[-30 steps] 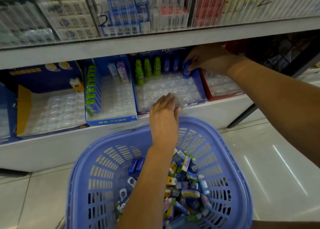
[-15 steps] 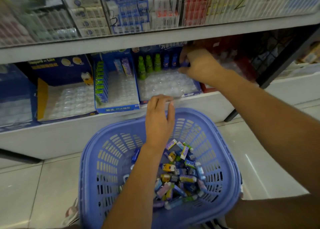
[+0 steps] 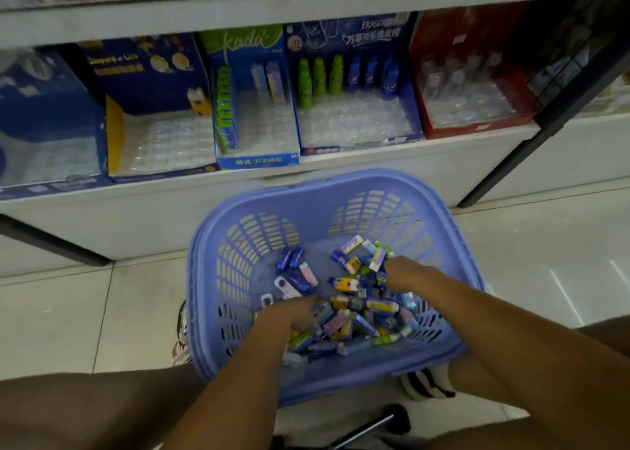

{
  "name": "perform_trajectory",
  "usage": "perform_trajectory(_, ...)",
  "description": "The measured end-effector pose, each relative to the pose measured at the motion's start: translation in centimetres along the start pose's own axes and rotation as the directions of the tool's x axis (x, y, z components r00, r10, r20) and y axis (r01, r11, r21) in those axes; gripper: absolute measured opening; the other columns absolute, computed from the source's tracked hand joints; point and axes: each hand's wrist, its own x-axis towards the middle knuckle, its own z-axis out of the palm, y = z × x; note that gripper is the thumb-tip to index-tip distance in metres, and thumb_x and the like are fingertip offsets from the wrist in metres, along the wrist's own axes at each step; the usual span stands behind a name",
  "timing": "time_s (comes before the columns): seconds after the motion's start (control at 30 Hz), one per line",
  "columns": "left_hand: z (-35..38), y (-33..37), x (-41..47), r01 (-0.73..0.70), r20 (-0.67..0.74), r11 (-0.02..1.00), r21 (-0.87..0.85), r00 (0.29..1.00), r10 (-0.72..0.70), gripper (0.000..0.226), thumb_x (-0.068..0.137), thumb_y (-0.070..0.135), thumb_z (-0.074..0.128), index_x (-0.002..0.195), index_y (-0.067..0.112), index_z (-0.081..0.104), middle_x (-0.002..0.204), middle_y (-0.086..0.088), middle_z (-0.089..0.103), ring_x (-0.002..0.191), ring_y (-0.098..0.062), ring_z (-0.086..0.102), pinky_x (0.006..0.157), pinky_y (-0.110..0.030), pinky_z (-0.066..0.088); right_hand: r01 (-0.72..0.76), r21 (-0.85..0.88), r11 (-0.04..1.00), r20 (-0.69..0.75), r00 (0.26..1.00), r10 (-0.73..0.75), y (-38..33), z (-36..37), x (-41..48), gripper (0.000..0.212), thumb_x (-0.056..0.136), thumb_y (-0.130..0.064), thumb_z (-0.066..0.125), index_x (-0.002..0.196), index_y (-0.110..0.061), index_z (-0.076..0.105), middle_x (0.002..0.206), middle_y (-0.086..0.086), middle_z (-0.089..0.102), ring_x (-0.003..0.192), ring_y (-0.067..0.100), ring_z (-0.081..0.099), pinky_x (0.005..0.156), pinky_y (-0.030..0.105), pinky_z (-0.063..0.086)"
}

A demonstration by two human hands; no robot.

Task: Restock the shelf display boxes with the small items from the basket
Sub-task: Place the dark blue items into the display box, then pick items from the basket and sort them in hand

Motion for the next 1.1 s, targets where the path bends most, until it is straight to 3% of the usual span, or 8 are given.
perform_trajectory(0.23,-0.7,0.0,0.7,-0.006,-0.019,0.993,-0.114,1.000,0.004,0.051,0.096,0.019,0.048,0.145,0.017,0.035,0.137,-0.017,0.047,0.105,-0.027,0.051,0.084,-0.035,0.043,0.035,0.045,0.998,-0.115,0.993,-0.030,-0.3,0.5,2.3,0.032,0.097,-0.006,0.046,0.129,-0.002,0.049,0.123,0.015,0.058,0.112,0.028,0.058,0.091,0.035,0.046)
perform_trajectory(0.33,-1.2,0.0,1.2,0.036,-0.055,0.984,-0.175,0.997,-0.046,0.043,0.093,0.019,0.054,0.135,0.011,0.048,0.128,-0.014,0.052,0.112,-0.029,0.053,0.086,-0.034,0.045,0.082,0.109,0.991,-0.130,0.989,-0.067,-0.9,-0.1,2.8,0.006,0.095,-0.009,0.051,0.098,-0.010,0.057,0.097,0.011,0.060,0.087,0.024,0.060,0.084,0.038,0.047)
perform_trajectory(0.43,-1.8,-0.3,1.6,0.078,-0.135,0.974,-0.213,0.985,-0.109,0.032,0.089,0.024,0.062,0.111,0.001,0.063,0.103,-0.017,0.057,0.107,-0.032,0.057,0.083,-0.037,0.047,0.221,0.177,0.959,-0.215,0.960,-0.182,-1.2,-0.6,4.1,0.045,0.091,-0.022,0.060,0.055,-0.017,0.033,0.058,0.004,0.032,0.055,0.020,0.037,0.067,0.030,0.036)
perform_trajectory(0.5,-2.5,-0.3,1.9,0.013,-0.217,0.916,-0.401,0.970,-0.108,0.039,0.088,0.030,0.064,0.112,-0.001,0.064,0.110,-0.016,0.061,0.097,-0.028,0.059,0.082,-0.035,0.047,0.348,0.467,0.813,-0.288,0.929,-0.233,-2.0,-1.1,4.2,0.041,0.089,-0.023,0.064,0.054,-0.013,0.047,0.055,0.005,0.044,0.054,0.020,0.047,0.066,0.030,0.040)
perform_trajectory(0.57,-3.5,0.0,1.6,-0.109,-0.278,0.807,-0.580,0.958,-0.071,0.035,0.089,0.036,0.063,0.103,0.003,0.065,0.106,-0.014,0.064,0.078,-0.015,0.056,0.067,-0.022,0.046,0.361,0.827,0.431,-0.265,0.926,-0.268,-3.3,-1.7,4.2,0.016,0.086,-0.016,0.068,0.073,-0.008,0.062,0.064,0.003,0.063,0.060,0.017,0.063,0.067,0.028,0.052)
perform_trajectory(0.67,-4.9,-0.1,1.2,-0.182,-0.305,0.690,-0.700,0.951,-0.059,0.023,0.092,0.024,0.061,0.095,0.001,0.062,0.093,-0.017,0.066,0.078,-0.021,0.063,0.072,-0.028,0.051,0.273,0.958,0.086,-0.229,0.912,-0.341,-5.3,-2.4,4.3,0.016,0.084,-0.005,0.068,0.099,-0.003,0.063,0.087,0.009,0.071,0.078,0.020,0.070,0.076,0.026,0.059)
perform_trajectory(0.87,-6.0,-3.6,0.4,-0.113,-0.315,0.563,-0.818,0.908,-0.275,0.010,0.096,0.006,0.051,0.098,-0.002,0.056,0.096,-0.025,0.064,0.075,-0.027,0.061,0.069,-0.034,0.051,0.364,0.515,0.776,-0.337,0.919,-0.207,-8.7,-1.8,6.5,0.035,0.092,-0.004,0.056,0.127,-0.005,0.057,0.131,0.014,0.056,0.116,0.029,0.056,0.098,0.040,0.047)
perform_trajectory(1.1,-5.7,-5.3,0.5,-0.010,-0.187,0.381,-0.925,0.883,-0.431,0.022,0.098,0.021,0.045,0.087,0.003,0.052,0.064,-0.011,0.048,0.053,-0.020,0.052,0.077,-0.042,0.056,0.325,0.274,0.905,-0.300,0.923,-0.241,-12.1,1.4,9.3,0.061,0.093,-0.013,0.052,0.147,-0.020,0.025,0.140,0.022,0.036,0.120,0.039,0.049,0.098,0.042,0.044)
